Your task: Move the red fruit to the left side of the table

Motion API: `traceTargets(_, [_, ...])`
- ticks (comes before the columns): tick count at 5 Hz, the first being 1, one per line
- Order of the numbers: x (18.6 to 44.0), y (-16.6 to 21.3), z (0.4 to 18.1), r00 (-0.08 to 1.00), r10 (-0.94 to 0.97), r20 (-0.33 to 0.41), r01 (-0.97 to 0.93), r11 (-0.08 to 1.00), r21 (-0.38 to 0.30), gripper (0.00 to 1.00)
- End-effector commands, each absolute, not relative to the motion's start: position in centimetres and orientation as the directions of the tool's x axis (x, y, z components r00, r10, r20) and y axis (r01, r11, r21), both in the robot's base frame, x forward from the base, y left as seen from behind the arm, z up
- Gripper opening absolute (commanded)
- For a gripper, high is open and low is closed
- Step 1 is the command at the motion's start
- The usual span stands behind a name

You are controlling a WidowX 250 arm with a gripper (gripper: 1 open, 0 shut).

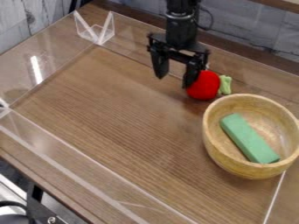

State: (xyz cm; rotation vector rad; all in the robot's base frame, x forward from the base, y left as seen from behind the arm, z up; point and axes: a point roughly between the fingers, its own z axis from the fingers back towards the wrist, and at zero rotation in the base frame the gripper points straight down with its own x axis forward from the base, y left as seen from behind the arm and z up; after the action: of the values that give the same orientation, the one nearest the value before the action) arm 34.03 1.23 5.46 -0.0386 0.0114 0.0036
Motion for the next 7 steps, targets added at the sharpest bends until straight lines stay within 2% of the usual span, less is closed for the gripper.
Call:
traceTargets(1, [35.0, -0.6, 5.9, 0.999, -0.042, 0.028, 0.044, 0.998, -0.039, 1.0])
traceTargets(2, [35.3, -2.0, 5.1, 0.996, -0.082, 0.019, 0.083, 0.996, -0.036, 0.0])
traceTargets(4, [33.7, 0.4, 9.9, 0.987, -0.036, 0.156, 0.045, 0.998, -0.05, 0.0])
traceTargets(5, [33.6, 2.9, 12.5, 0.977, 0.011, 0.211, 0.001, 0.998, -0.059, 0.0])
traceTargets(6, [34.2, 1.1, 11.1, 0.979, -0.028, 0.203, 0.041, 0.997, -0.062, 1.0])
traceTargets(7, [34.2, 0.6, 9.5, 0.979, -0.081, 0.188, 0.094, 0.994, -0.061, 1.0])
